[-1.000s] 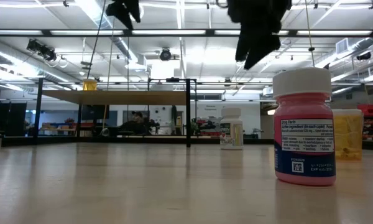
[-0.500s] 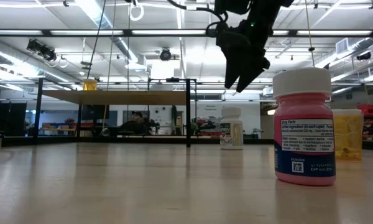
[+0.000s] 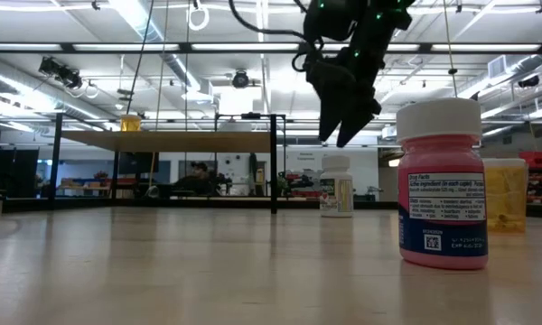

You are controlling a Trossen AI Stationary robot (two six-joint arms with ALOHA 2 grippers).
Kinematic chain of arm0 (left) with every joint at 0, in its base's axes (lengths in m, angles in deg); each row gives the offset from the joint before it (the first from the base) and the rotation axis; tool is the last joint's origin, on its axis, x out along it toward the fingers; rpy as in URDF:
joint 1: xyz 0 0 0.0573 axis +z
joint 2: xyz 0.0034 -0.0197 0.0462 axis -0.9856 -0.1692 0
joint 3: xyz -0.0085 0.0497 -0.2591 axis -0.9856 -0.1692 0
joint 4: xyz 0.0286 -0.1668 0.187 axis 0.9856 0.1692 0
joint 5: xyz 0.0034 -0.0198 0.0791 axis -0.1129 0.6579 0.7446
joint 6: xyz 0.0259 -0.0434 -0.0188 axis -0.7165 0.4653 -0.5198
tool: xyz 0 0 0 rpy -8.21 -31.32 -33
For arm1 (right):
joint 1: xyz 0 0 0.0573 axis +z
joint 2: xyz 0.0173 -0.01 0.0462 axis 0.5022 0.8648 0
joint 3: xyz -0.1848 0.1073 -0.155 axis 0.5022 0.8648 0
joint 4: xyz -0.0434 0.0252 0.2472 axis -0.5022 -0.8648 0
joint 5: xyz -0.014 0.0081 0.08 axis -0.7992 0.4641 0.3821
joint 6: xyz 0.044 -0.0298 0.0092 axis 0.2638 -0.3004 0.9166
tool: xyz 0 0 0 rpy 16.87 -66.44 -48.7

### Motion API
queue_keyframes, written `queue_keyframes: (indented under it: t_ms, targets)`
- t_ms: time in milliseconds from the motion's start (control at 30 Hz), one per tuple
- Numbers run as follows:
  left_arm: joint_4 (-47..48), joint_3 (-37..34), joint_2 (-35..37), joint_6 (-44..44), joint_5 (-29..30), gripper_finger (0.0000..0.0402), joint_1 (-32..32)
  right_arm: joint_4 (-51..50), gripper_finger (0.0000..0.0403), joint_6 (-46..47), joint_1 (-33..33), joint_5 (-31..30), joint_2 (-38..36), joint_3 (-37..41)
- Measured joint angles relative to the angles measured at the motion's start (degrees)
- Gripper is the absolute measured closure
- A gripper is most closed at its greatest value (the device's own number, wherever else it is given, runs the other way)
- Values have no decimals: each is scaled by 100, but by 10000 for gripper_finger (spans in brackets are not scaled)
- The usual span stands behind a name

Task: Pick and place medicine bottles onto shelf by color
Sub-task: Put the white pill bottle on the shelf

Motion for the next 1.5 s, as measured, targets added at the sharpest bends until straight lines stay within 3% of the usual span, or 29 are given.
queue_keyframes:
  t_ms: [667, 1100, 1400, 1500]
  targets:
    - [-1, -2, 2, 457, 10, 181, -218, -29, 57, 95, -167, -96, 394, 41]
    - [0, -2, 2, 336, 59, 199, -218, -5, 103, 173, -186, 132, 608, 37]
    - [0, -2, 2, 330, 59, 204, -218, -128, 194, 214, -188, 177, 606, 39]
    - [0, -2, 2, 330, 58, 203, -218, -140, 199, 215, -188, 185, 606, 16]
